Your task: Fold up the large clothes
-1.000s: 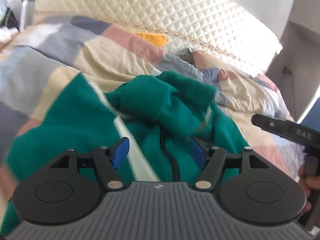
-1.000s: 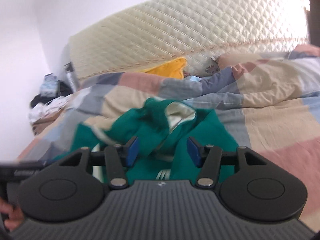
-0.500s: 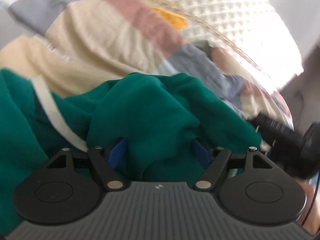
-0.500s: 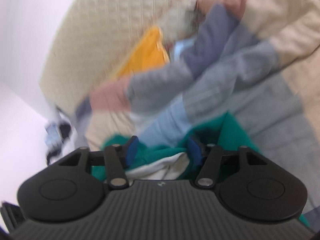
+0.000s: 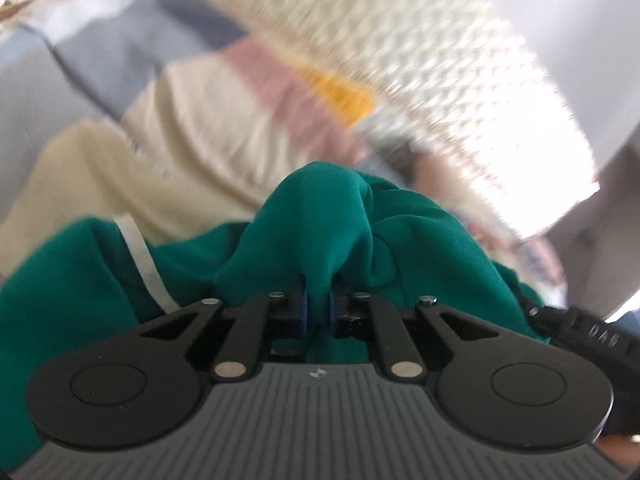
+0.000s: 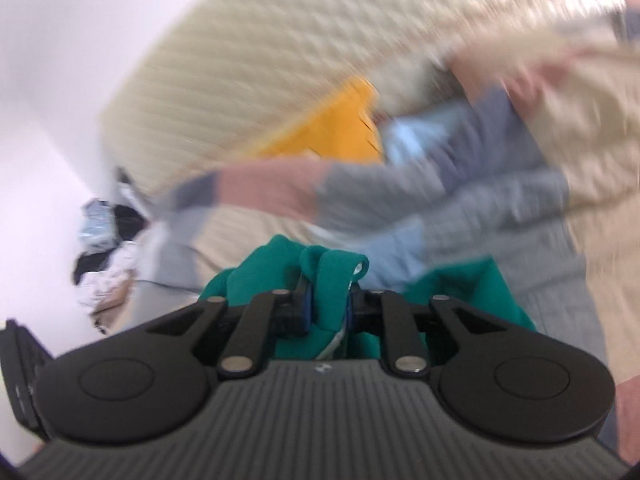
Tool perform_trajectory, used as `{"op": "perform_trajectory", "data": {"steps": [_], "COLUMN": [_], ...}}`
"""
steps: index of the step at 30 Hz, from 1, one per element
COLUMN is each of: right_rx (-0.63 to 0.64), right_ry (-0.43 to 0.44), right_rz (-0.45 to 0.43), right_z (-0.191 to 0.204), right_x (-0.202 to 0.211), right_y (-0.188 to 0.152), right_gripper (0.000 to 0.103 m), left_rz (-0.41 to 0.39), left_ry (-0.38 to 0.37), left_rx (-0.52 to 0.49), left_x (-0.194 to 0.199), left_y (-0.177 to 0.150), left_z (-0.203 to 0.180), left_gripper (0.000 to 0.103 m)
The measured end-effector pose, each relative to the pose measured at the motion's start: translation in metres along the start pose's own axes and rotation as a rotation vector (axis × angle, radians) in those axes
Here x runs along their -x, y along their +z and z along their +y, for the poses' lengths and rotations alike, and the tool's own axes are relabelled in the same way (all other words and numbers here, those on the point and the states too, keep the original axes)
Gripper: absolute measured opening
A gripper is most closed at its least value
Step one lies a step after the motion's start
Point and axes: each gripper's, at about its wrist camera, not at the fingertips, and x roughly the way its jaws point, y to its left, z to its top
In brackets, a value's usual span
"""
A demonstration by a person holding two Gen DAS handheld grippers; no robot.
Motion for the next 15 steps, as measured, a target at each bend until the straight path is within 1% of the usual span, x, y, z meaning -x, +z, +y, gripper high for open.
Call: {"op": "perform_trajectory", "data": {"steps": [3,6,8,10,12,15], "right_rx": [0.051,0.084,0.149,0.174,0.184,0.189], "right_ry": [0.037,0.063,0.063,0.069,0.077,0.079], "right_rz": [-0.067,-0.122,-0.157,-0.174,-0.183,-0.182], "right_z": [0.03,0.056,0.074,0.085,0.092,0.096], "right_x": [0.055,0.112,0.152,0.188,0.22,0.259], "right_y": [0.001,-0.004,-0.015,-0.033,-0.058,-0.103], "right_gripper": [0.016,0.016,0.016,0.016,0.016,0.016], "left_rz": [-0.064,-0.098,-0.113,-0.121,-0.125,-0.12], "left_ry": [-0.051,-0.098,-0.11,-0.114,-0.125,-0.125], "left_rx": [-0.039,-0.059,-0.092,-0.129,-0.152,-0.175], "left_x": [0.056,0.116,0.155,0.195,0.23,0.274], "left_y": [0.001,-0.011,-0.024,-0.046,-0.072,-0.121], "left_z": [-0.013,-0.026,-0.035,-0.041,-0.042,-0.034], "left_gripper": [0.01,0.01,0.01,0.01,0.01,0.01]}}
